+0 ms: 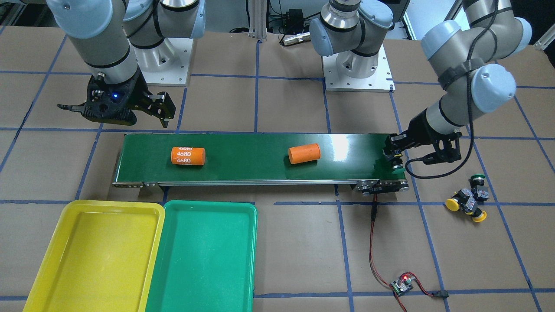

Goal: Sort buttons by color to trays
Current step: 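Carry the green-capped button with the left gripper onto the belt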

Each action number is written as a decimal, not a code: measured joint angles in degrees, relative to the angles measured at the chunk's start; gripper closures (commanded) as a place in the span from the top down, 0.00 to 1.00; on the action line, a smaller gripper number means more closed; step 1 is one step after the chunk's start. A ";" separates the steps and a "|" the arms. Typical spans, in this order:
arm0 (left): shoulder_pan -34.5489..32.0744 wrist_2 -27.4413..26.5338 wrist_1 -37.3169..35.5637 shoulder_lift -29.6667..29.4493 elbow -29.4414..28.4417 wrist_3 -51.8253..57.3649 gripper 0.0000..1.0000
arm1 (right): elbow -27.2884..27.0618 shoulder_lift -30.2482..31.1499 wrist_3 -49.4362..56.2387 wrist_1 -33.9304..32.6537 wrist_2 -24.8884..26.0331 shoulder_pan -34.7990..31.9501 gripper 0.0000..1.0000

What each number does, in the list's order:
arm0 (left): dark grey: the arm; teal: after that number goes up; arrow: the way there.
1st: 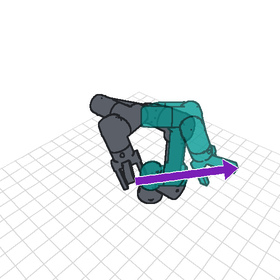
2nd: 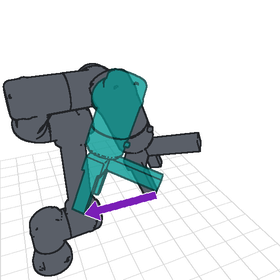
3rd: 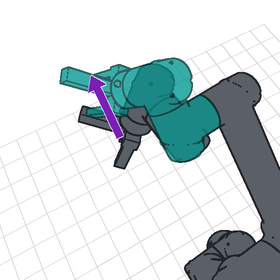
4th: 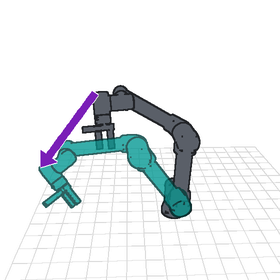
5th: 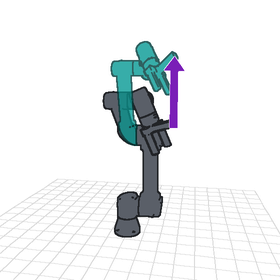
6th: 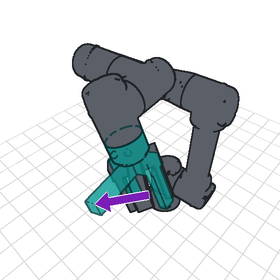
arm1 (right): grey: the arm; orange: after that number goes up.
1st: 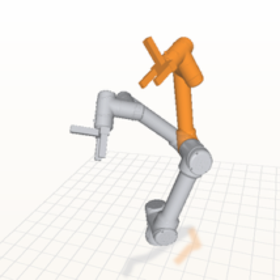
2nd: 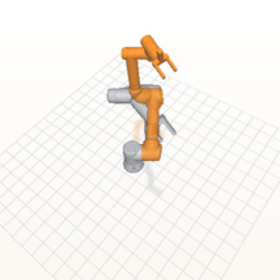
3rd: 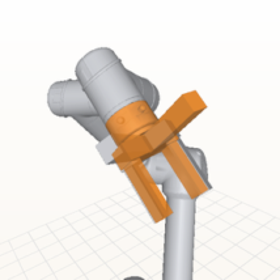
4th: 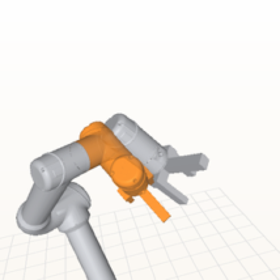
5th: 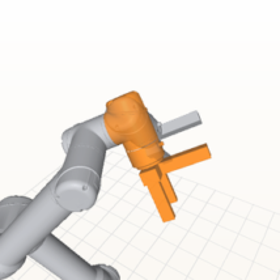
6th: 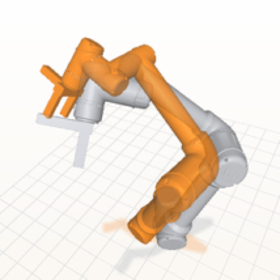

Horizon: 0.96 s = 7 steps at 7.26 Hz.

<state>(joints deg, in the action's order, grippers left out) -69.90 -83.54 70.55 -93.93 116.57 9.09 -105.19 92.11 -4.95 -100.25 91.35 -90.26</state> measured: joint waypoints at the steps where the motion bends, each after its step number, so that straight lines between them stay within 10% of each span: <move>1: -1.67 0.25 -2.67 0.16 2.11 0.63 0.00 | -0.01 0.00 -0.03 0.00 -0.02 0.00 1.00; 5: -6.94 -0.11 -3.86 2.28 3.81 3.39 0.00 | -0.01 -0.07 -0.16 -0.08 0.02 -0.01 1.00; 6: -7.33 -0.20 -3.50 2.59 4.18 3.79 0.16 | -0.01 -0.08 -0.20 0.04 0.04 0.00 1.00; 7: -7.46 -0.28 -3.29 2.56 4.59 3.93 0.87 | -0.01 -0.09 -0.20 0.09 0.05 0.00 1.00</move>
<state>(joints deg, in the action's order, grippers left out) -77.37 -83.83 67.25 -91.37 121.16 13.02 -105.21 92.03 -5.16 -100.16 91.40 -90.26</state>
